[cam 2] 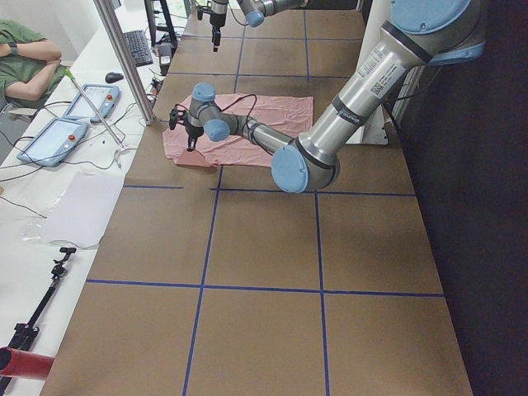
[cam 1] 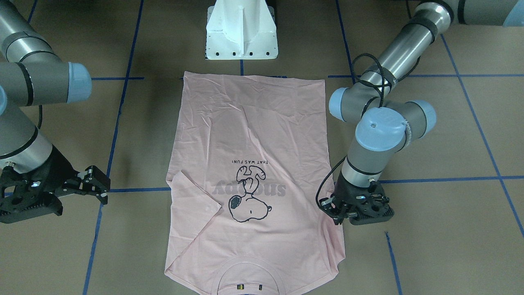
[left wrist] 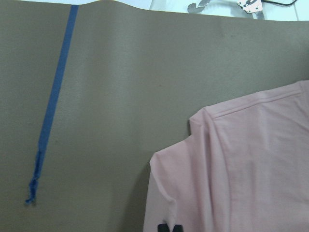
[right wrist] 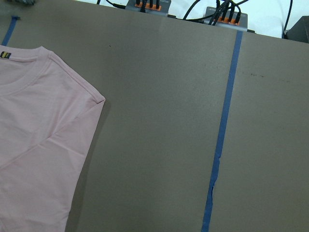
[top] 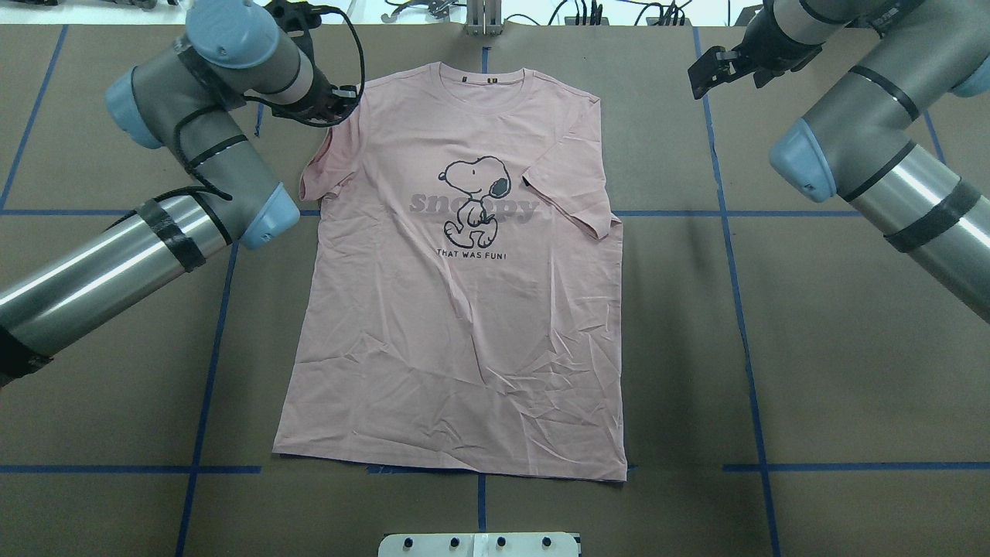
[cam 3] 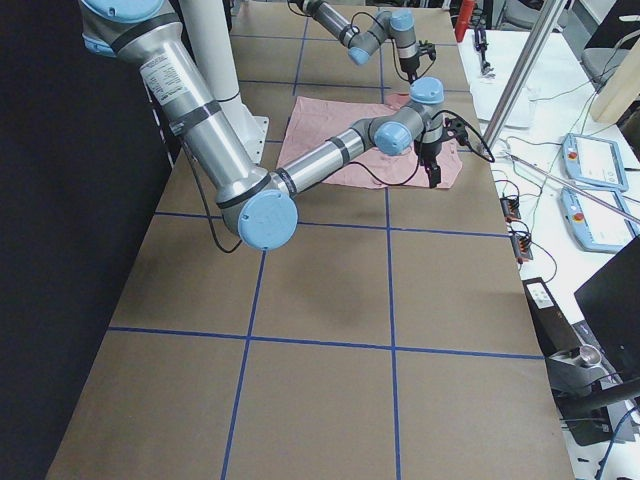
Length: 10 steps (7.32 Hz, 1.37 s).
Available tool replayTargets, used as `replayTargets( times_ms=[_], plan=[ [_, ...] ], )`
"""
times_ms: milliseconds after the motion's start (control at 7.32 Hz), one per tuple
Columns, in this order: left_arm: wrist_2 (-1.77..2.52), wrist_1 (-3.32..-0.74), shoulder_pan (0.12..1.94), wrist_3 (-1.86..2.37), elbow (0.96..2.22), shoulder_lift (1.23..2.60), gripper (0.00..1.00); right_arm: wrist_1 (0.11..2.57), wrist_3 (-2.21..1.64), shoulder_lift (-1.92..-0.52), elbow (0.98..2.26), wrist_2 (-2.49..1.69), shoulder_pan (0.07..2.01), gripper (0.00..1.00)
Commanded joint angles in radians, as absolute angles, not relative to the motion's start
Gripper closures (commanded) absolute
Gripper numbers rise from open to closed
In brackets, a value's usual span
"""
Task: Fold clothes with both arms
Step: 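Lower both grippers onto the shirt shoulders beside the collar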
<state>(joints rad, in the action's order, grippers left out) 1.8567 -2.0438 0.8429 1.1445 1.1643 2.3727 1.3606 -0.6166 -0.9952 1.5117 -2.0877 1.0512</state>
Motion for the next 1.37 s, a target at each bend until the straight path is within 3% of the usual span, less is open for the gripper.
replayTargets(
  times_ms=[0,137,410,546,819,1229],
  plan=[
    [1.852,-1.983,0.787,1.230,1.146,2.440,1.00,1.359,-0.618,-0.997,1.513,-2.088,1.051,0.00],
    [1.852,-1.983,0.766,1.265,1.100,2.477,1.00,1.359,-0.620,-0.997,1.513,-2.088,1.052,0.00],
    [1.839,-2.003,0.761,1.159,1.089,2.488,0.00,1.359,-0.621,-0.996,1.514,-2.088,1.049,0.00],
    [1.844,-2.002,0.761,1.129,1.116,2.471,0.00,1.358,-0.629,-0.994,1.532,-2.088,1.031,0.00],
    [1.885,-1.987,0.765,1.059,1.338,2.320,0.00,1.362,-0.816,-1.003,1.624,-2.080,0.933,0.00],
    [1.902,-1.990,0.723,1.104,1.705,2.046,0.00,1.527,-1.273,-1.110,2.005,-1.786,0.557,0.00]
  ],
)
